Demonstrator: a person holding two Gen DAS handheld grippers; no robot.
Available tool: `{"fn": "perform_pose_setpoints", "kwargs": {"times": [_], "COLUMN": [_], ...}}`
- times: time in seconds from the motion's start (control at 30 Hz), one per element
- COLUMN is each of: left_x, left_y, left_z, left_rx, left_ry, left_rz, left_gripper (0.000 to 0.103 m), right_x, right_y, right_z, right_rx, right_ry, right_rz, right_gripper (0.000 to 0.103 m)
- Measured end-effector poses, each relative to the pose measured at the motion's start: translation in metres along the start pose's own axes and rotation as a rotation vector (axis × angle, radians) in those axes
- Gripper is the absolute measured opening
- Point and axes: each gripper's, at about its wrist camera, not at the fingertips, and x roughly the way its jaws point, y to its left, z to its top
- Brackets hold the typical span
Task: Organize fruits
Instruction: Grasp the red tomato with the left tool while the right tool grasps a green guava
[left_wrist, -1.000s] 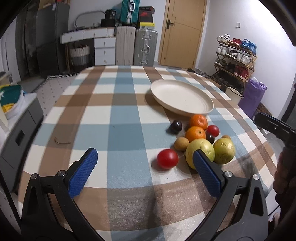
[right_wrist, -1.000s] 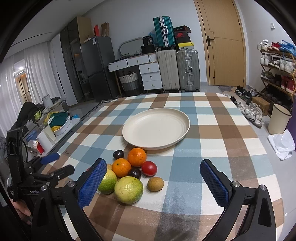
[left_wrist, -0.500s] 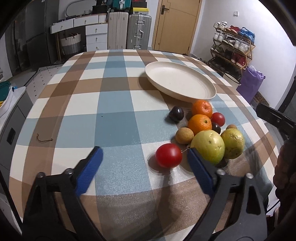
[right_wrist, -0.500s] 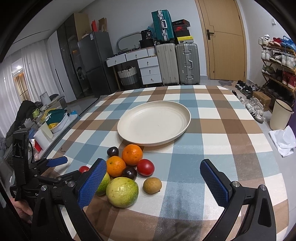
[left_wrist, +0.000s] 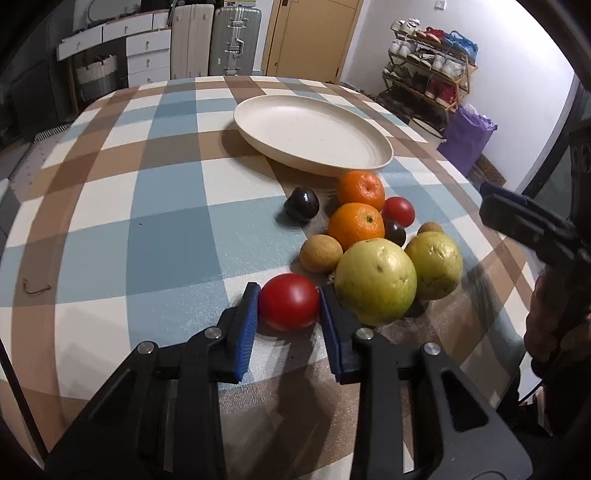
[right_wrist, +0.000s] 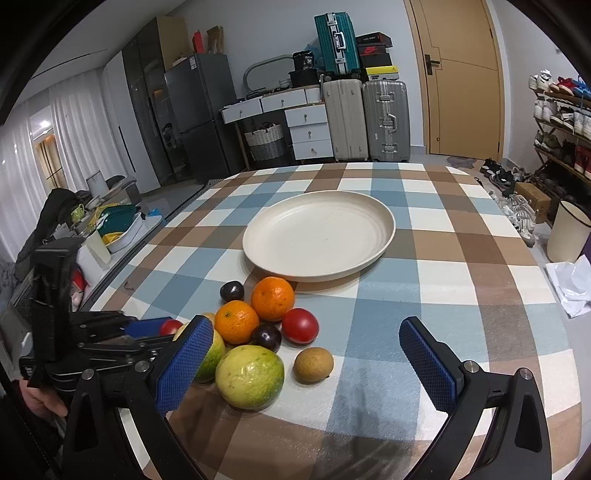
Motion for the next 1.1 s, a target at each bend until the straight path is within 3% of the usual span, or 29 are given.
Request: {"fn": "perform_pose_setpoints", "kwargs": {"times": [0.13,0.37,0.63,0.8,1.1], "left_x": [0.000,-0.010,-0.029,-0.036,-0.039], "left_y": [0.007,0.013,0.015,0.019,0.025], "left_z": [0.002,0.006,0.013,0.015,0.014], "left_rx": [-0.026,-0.029,-0.037,-0.040,-0.044], "left_ry": [0.007,-0.010,-0.051,-0.066,-0.071], "left_rz": [-0.055,-0.061,-0.086,-0.099,-0.109], "left_gripper": [0.028,0.028,0.028,0.028,0.028], "right_x": [0.000,0.004,0.015,0.025,0.030], "right_y": [0.005,0.010,0.013,0.014,0.021], "right_z": [-0.006,-0.023,-0.034,-0.034,-0.032], "right_rx": [-0.018,0.010,0.079,0.106,0.079], "right_ry": [0.028,0.065,0.113,0.149,0.171], "right_rz": [0.038,0.129,0.170,0.174,0.153], "right_gripper": [0.103,0.103,0.102,0.090,0.080]}}
